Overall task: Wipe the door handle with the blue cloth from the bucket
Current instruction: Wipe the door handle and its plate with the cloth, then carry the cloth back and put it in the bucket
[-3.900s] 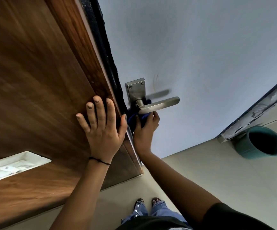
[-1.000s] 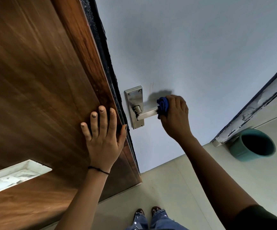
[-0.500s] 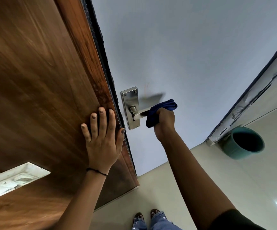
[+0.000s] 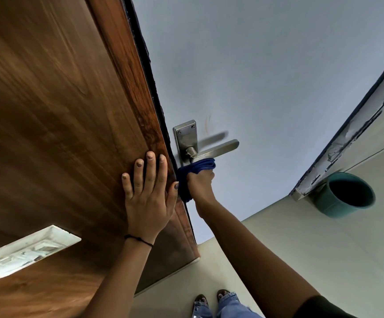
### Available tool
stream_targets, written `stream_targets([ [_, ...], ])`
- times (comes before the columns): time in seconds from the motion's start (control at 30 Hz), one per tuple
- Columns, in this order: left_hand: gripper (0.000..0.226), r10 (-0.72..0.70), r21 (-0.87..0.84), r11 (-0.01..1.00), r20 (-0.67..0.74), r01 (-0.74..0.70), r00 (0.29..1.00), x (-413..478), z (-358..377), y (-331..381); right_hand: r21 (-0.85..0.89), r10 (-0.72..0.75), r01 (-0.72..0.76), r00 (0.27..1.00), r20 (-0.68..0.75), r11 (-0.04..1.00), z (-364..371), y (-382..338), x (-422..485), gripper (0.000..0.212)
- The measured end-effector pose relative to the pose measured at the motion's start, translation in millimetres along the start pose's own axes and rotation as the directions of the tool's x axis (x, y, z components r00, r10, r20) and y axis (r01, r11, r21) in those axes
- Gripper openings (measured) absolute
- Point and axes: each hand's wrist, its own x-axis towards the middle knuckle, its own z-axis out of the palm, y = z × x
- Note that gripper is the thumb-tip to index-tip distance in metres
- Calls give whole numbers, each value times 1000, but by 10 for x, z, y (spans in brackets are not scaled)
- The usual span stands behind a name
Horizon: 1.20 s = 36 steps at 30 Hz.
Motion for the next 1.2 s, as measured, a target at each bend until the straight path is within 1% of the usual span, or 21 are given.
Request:
stream_targets([
  [0.03,67,-10,-5,1000,13,10,1000,-6,2,9,-96,-15,16,1000,16,995,-7,23,-23,24],
  [0.1,67,-46,-26,999,42,47,998,-1,-6,68,-281,-56,66,998,43,957,-40,160,12,46],
  [0.13,68,-72,-54,996,58,75,996,3,-18,108,-317,-88,98,995,45,943,-76,226,36,53],
  [0.2,70,-133,-142,979,80,143,988,6,-34,219,-276,-105,109,994,31,955,-259,343,100,49],
  [0.27,70,-175,-274,942,92,194,980,3,-27,373,-92,-71,69,997,-18,993,-589,257,-22,32],
  [0.3,71,-165,-345,919,96,188,982,-7,-21,457,4,-40,40,999,-25,999,-765,223,-80,30],
  [0.33,71,-129,-421,892,109,163,986,-13,-16,588,33,-42,42,999,-19,999,-990,210,-120,31],
  [0.37,71,-66,-513,848,140,129,988,-15,0,743,33,-46,46,999,-11,998,-1230,211,-162,36],
  [0.4,69,0,-629,766,204,130,979,-4,10,949,38,-40,40,999,-10,998,-1479,238,-186,42],
  [0.43,65,46,-735,644,315,213,948,31,-10,1194,54,-32,33,999,-32,998,-1716,285,-178,47],
  [0.47,59,81,-782,490,482,386,873,61,-39,1428,69,-16,21,997,-69,997,-1933,336,-188,50],
  [0.5,53,133,-741,351,645,573,752,120,-88,1711,87,2,7,994,-109,996,-2190,387,-203,49],
  [0.53,45,197,-640,249,768,727,609,191,-140,1997,104,13,3,989,-146,995,-2438,422,-227,48],
  [0.57,38,265,-529,170,837,831,479,269,-172,2305,113,11,8,985,-174,994,-2711,444,-265,46],
  [0.6,36,326,-447,104,860,889,394,344,-198,2614,113,2,20,981,-192,993,-2989,450,-301,45],
  [0.63,37,377,-399,59,858,915,349,399,-221,2876,121,-12,38,978,-209,992,-3234,458,-332,44],
  [0.7,37,444,-396,29,828,918,343,540,-297,3504,128,-51,88,962,-267,988,-3820,450,-371,41],
  [0.83,45,564,-386,39,770,921,299,692,-433,4657,110,-103,152,927,-360,982,-4846,502,-485,42],
  [0.93,36,618,-410,43,727,911,298,788,-492,5387,111,-123,181,908,-402,977,-5481,535,-475,39],
  [1.1,35,658,-346,30,713,938,242,976,-319,6285,127,-129,213,871,-474,969,-6167,605,-181,31],
  [1.2,27,644,-325,35,730,945,227,1083,-10,6729,189,-59,156,898,-436,970,-6595,622,157,29],
])
